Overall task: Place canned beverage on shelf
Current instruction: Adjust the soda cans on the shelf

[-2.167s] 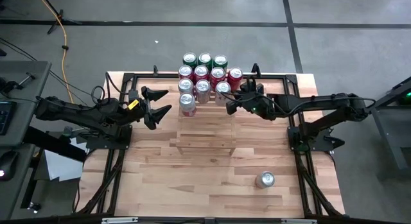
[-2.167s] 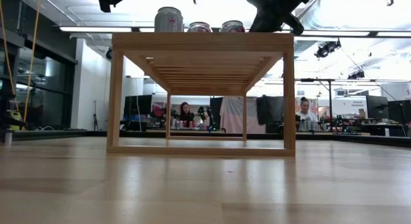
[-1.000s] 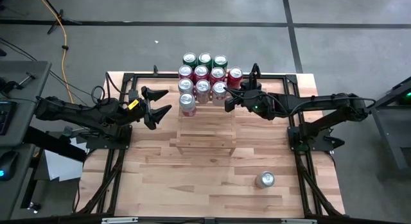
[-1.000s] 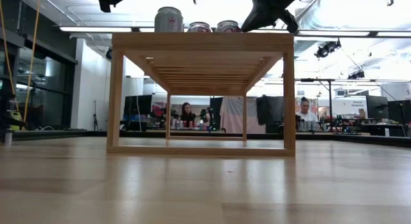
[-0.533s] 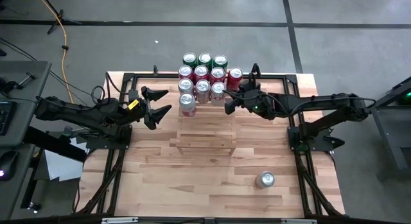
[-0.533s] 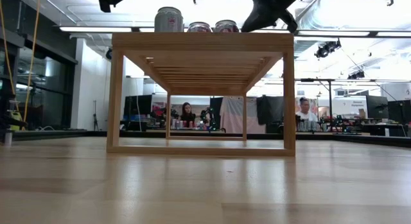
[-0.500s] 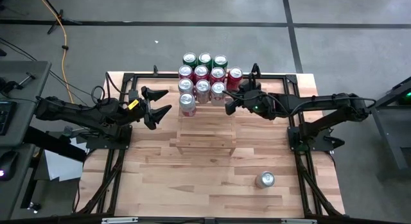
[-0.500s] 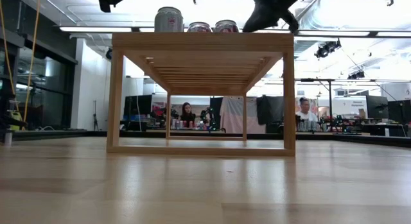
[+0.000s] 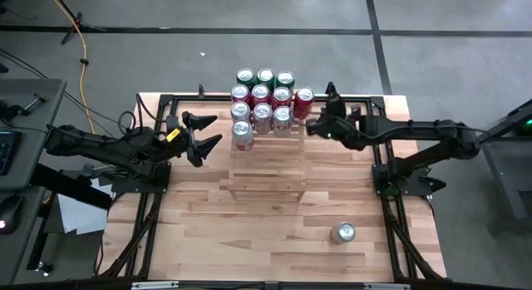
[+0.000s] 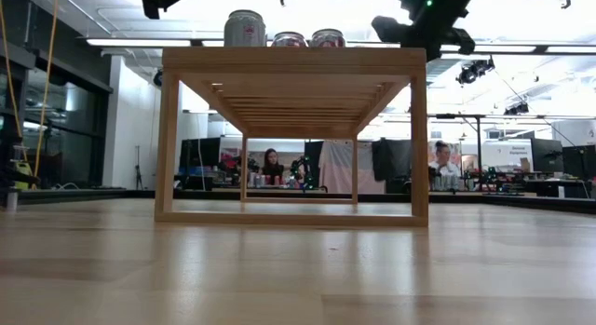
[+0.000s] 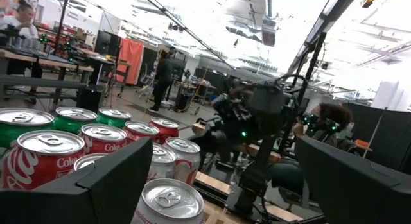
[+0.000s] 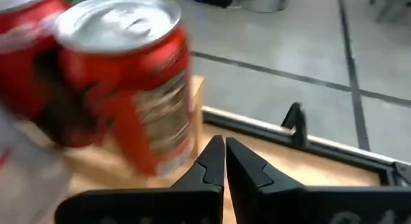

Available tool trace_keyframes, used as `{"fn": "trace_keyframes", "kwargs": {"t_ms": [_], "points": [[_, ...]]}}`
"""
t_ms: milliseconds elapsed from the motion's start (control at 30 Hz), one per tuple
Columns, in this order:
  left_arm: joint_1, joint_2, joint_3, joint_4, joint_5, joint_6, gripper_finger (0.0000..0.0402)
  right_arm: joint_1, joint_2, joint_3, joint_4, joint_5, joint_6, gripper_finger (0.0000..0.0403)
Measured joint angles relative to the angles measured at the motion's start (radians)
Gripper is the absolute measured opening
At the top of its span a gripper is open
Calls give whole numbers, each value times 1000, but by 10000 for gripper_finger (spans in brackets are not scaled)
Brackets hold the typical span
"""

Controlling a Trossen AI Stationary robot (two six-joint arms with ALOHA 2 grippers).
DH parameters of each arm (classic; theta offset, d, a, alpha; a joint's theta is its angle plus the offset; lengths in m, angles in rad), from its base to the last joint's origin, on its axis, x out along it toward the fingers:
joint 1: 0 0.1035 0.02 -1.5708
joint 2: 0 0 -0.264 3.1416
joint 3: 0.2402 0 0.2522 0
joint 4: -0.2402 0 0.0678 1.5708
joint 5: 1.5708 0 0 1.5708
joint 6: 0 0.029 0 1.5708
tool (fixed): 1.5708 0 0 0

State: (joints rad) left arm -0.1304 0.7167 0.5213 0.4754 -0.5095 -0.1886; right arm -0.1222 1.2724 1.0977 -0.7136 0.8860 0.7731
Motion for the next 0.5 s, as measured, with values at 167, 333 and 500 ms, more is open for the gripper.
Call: {"fn": "trace_keyframes", "kwargs": {"t_ms": [167, 333, 500], "points": [[0, 0, 0, 0, -7, 0, 372, -94, 0, 0, 102, -41, -109, 0], [0, 0, 0, 0, -7, 0, 372, -145, 1, 0, 207, -108, -211, 0], [0, 0, 0, 0, -7, 3, 372, -164, 0, 0, 236, -166, -224, 0]]}}
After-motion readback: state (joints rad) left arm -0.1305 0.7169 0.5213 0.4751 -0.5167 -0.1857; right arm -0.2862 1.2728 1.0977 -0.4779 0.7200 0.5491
